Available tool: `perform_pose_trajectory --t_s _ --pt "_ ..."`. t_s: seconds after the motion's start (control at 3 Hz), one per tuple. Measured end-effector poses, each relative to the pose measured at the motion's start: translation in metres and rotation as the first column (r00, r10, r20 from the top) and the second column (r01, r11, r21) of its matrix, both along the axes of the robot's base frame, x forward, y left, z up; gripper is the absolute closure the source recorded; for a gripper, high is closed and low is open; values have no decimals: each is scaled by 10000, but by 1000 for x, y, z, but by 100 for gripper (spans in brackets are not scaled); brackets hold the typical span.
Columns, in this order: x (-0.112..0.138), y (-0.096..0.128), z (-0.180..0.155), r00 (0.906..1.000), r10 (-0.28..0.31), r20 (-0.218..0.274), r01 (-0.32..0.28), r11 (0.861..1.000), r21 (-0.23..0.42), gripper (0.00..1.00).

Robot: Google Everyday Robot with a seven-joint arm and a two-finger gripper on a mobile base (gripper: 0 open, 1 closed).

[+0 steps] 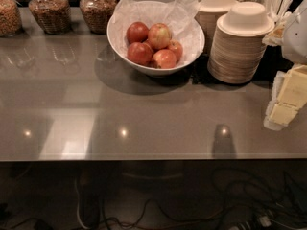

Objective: Pick apple from white bowl

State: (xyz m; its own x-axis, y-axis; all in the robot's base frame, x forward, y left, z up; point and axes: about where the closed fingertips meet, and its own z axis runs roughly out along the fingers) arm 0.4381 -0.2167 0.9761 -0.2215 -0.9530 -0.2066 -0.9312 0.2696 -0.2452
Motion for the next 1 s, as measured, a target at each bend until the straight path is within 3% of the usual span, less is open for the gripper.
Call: perform_pose_trajectory --t_s 0.33,0.67,1.0 --pt "0 0 0 10000 0 0 0 10000 0 0" --pt "6 3 1 9994 53 344 -64 9995 315 0" --pt "20 12 -7 9944 104 1056 -235 9921 1231 0"
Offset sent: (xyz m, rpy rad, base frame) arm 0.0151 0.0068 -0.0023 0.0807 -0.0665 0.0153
